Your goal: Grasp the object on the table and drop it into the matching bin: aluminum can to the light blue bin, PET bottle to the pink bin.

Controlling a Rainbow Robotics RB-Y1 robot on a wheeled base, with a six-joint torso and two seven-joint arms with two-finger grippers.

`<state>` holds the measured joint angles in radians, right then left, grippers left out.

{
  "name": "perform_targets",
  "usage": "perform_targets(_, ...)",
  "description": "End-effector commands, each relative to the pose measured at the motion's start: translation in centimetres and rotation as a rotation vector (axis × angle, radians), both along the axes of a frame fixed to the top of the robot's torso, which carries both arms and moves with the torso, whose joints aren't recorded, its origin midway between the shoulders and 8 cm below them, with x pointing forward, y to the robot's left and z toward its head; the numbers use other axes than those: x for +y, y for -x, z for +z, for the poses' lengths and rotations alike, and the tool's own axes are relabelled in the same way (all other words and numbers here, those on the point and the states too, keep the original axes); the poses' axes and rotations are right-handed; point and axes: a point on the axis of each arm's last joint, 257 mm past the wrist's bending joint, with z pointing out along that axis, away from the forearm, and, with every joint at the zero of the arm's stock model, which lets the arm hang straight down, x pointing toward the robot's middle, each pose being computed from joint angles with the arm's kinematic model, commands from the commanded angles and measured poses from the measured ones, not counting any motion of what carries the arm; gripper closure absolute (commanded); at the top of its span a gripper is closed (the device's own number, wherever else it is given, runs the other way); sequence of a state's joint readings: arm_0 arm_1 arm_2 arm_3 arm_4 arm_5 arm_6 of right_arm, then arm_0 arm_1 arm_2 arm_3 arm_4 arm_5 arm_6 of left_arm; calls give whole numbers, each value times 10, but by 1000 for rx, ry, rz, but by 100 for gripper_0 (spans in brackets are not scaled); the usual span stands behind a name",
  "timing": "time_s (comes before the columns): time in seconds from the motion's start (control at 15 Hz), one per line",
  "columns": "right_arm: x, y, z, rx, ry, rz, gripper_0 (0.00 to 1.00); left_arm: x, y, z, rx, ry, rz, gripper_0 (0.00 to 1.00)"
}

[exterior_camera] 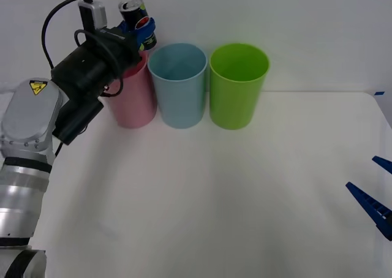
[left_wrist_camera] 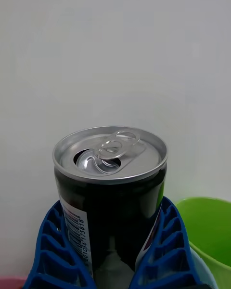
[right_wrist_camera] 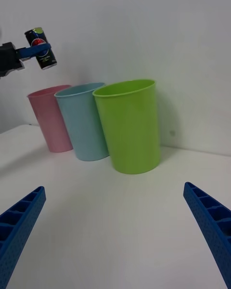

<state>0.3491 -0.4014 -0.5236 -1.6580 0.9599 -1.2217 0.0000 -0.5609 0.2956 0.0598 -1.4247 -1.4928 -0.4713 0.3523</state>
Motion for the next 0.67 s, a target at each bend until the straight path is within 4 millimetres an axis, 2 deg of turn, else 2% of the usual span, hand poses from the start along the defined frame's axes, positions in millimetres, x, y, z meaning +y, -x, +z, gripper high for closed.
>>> perform_targets(0.07,0,0,0,0,0,0,0,-10,-19,4,4,-37,6,100)
perform_targets(0.4,0,0,0,0,0,0,0,-36,-43,9,19,-99,-1,100)
perform_targets(0.67,0,0,0,0,0,0,0,-51,-48,9,23,-123,-11,100)
